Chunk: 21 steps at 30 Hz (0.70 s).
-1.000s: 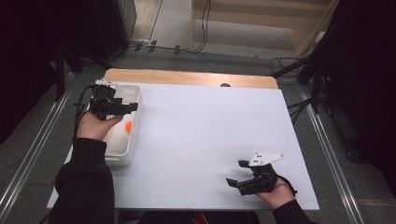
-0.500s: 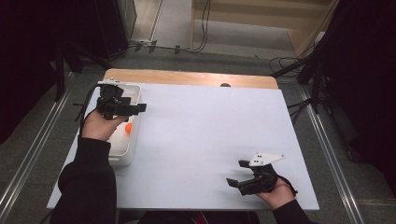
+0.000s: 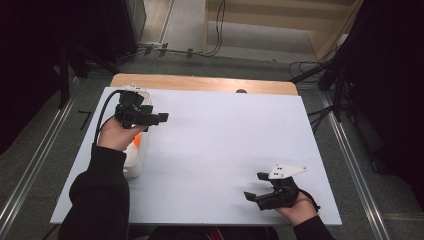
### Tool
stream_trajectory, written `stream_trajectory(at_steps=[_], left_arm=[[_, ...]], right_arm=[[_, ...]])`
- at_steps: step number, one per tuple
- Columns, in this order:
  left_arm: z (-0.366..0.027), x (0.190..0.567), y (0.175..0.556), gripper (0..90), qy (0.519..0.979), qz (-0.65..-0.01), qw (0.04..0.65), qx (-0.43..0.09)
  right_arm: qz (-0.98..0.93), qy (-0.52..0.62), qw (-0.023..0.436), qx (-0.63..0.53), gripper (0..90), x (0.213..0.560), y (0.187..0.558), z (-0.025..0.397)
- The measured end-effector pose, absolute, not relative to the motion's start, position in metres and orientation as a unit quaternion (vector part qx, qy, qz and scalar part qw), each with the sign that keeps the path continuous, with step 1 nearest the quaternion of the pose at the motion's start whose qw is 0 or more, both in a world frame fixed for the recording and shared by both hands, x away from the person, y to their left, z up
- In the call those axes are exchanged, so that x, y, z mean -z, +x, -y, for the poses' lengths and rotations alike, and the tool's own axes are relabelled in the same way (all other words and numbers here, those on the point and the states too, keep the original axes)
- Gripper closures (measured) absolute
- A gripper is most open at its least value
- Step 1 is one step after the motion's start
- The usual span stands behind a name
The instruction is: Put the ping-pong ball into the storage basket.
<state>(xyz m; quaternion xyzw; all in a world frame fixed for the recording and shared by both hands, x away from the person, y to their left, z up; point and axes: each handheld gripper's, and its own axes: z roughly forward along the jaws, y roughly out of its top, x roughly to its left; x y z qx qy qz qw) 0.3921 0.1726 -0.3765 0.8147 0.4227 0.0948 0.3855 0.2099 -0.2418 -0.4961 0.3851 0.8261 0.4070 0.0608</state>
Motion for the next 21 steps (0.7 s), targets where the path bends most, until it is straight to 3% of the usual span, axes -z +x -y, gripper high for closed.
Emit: stream_trajectory(at_steps=[21], left_arm=[[-0.147, 0.384, 0.386, 25.5, 0.835, -0.384, 0.387, -0.068]], right_arm=[[-0.821, 0.388, 0.056, -0.415, 12.7, 0.495, 0.21, 0.243]])
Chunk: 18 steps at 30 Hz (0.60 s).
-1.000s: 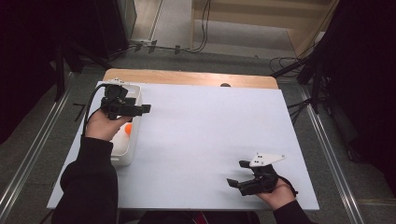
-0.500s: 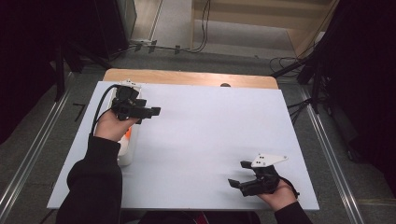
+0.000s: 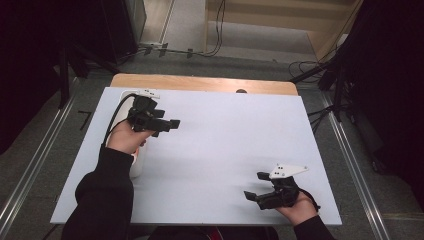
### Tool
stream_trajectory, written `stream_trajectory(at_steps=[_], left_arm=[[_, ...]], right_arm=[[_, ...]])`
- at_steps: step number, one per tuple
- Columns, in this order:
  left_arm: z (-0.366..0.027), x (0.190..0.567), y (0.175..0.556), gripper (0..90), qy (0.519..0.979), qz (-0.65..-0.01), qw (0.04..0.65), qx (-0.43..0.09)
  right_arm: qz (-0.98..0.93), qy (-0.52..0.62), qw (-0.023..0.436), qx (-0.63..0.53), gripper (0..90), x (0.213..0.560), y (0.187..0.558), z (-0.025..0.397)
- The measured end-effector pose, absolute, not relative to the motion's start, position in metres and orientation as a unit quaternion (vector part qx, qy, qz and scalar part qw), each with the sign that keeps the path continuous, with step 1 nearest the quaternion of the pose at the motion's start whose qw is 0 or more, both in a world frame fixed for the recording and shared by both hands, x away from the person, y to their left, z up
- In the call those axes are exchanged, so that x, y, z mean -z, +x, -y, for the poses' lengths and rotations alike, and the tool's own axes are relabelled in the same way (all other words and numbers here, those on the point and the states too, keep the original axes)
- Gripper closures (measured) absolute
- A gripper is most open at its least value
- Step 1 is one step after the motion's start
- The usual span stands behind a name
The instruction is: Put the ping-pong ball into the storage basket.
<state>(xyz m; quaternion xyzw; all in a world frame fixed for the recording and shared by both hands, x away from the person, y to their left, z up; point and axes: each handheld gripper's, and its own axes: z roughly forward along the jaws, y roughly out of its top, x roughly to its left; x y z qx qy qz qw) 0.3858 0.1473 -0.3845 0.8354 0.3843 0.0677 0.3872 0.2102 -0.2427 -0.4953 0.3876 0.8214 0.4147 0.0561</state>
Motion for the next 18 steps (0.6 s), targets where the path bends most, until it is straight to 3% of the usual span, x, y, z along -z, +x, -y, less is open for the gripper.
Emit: stream_trajectory(at_steps=[18], left_arm=[[-0.1396, 0.3912, 0.3787, 25.5, 0.835, -0.375, 0.397, -0.063]], right_arm=[[-0.821, 0.388, 0.059, -0.414, 12.7, 0.4955, 0.2104, 0.2437]])
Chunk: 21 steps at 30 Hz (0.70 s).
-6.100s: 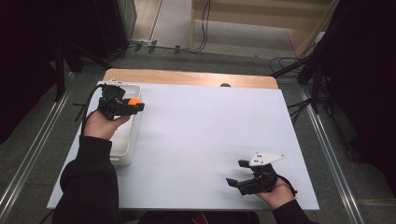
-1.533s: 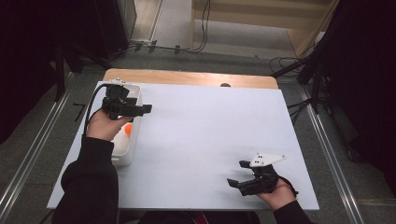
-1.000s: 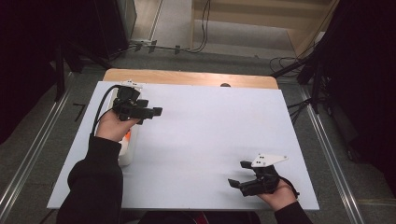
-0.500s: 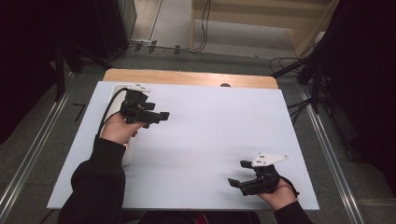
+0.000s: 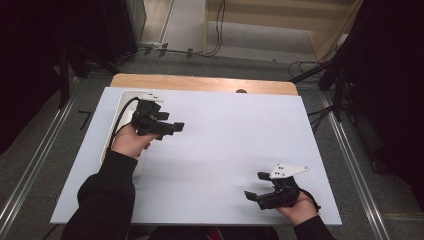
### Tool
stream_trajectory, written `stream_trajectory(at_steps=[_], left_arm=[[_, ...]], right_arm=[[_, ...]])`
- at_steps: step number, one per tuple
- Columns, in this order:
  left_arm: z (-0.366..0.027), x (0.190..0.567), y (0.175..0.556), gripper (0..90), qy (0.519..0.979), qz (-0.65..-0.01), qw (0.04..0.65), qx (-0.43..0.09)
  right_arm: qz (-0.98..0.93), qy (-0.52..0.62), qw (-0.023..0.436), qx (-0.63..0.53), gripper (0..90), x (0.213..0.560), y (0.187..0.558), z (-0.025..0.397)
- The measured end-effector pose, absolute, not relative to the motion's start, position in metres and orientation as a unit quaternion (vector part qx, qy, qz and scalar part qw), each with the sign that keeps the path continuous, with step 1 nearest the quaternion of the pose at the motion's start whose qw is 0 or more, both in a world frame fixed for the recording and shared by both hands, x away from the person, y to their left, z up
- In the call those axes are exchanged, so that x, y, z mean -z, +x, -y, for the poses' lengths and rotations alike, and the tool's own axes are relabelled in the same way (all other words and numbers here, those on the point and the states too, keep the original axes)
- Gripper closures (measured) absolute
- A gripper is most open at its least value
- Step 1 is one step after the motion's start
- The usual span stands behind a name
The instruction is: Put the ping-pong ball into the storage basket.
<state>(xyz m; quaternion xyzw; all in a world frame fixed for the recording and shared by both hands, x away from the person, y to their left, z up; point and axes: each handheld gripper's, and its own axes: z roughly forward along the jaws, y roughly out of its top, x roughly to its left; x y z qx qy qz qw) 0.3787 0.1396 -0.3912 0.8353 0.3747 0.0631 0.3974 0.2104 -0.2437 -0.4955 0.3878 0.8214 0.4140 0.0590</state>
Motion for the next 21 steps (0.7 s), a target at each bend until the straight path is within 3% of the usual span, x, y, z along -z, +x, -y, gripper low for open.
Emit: stream_trajectory(at_steps=[21], left_arm=[[-0.134, 0.403, 0.352, 25.5, 0.844, -0.348, 0.405, -0.049]], right_arm=[[-0.822, 0.387, 0.059, -0.414, 12.7, 0.495, 0.21, 0.244]])
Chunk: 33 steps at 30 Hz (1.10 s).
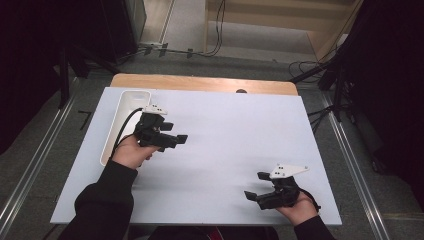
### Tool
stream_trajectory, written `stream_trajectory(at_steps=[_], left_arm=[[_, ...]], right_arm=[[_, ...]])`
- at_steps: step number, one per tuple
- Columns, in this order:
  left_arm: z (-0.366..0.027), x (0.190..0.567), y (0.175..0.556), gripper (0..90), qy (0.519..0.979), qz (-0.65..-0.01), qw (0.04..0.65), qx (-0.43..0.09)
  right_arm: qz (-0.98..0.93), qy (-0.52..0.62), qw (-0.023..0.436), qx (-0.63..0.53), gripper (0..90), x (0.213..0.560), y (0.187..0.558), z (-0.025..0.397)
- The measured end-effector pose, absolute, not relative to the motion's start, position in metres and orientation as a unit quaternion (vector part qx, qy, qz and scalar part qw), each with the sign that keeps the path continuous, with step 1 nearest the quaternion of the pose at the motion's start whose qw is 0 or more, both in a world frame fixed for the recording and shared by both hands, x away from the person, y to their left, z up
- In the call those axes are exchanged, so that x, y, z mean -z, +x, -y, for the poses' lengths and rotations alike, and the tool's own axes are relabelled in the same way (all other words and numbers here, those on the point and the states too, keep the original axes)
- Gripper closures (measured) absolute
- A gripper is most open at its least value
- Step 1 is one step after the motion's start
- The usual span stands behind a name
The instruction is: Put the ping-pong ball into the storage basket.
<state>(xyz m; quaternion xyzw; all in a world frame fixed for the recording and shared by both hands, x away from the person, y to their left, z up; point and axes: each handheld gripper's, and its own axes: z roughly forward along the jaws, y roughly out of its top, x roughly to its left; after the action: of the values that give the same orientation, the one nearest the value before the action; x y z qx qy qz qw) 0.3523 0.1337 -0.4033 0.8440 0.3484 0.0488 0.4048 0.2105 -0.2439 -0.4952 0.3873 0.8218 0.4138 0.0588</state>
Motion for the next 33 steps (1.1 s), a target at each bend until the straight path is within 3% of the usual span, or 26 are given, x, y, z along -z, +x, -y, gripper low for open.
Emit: stream_trajectory(at_steps=[33], left_arm=[[-0.139, 0.419, 0.313, 25.5, 0.852, -0.312, 0.418, -0.044]], right_arm=[[-0.822, 0.389, 0.058, -0.413, 12.7, 0.495, 0.211, 0.244]])
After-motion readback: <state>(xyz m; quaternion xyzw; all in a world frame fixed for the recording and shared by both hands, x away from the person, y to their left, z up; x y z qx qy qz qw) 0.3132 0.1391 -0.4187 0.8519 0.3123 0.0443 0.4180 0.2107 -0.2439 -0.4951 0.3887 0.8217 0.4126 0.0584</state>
